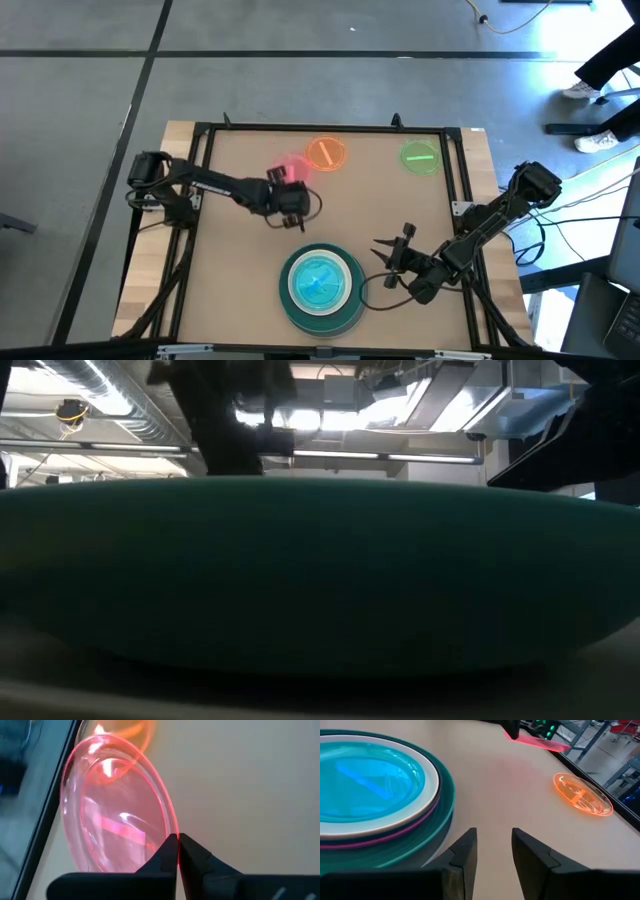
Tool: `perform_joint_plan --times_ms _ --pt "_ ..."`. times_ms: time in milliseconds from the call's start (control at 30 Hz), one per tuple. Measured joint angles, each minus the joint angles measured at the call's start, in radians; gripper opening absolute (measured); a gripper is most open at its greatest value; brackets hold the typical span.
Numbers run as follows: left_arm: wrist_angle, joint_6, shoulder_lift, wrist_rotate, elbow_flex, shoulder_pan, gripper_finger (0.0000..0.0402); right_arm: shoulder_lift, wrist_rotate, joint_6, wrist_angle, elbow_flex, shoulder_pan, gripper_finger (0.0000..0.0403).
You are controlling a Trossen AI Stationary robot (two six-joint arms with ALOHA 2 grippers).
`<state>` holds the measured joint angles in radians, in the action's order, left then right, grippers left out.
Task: Stack plastic plates
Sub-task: Stack the pink transparent plate on top of the blue transparent plate
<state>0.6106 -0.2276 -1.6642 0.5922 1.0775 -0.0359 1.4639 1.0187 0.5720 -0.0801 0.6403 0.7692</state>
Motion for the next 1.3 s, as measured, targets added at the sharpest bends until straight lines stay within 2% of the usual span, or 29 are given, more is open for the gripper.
perform_joint_plan --times_ms 167,467,667,900,1033,1300 --pt "-0.066 0.078 0.001 -0.002 0.018 -0.128 0.0004 0.0 0.012 -0.001 0.0 0.0 0.0 0.0113" --pt "-0.227 0.15 0.001 -0.092 0.019 -0.309 0.0005 0.0 0.02 -0.003 0.0 0.0 0.0 0.0113" --pt "-0.34 0.161 0.001 -0.255 0.019 -0.364 0.0005 0.0 0.02 -0.004 0.0 0.0 0.0 0.0113" --pt "-0.462 0.181 -0.012 -0.497 0.019 -0.426 0.0005 0.0 0.021 -0.023 0.001 0.0 0.0 0.0113" --pt "-0.519 0.238 -0.041 -0.554 0.019 -0.467 0.0005 0.0 0.021 -0.025 0.002 0.0 0.0 0.0113" --pt "-0.533 0.238 -0.079 -0.553 0.019 -0.486 0.0005 0.001 0.021 -0.024 0.004 0.0 0.001 0.0113"
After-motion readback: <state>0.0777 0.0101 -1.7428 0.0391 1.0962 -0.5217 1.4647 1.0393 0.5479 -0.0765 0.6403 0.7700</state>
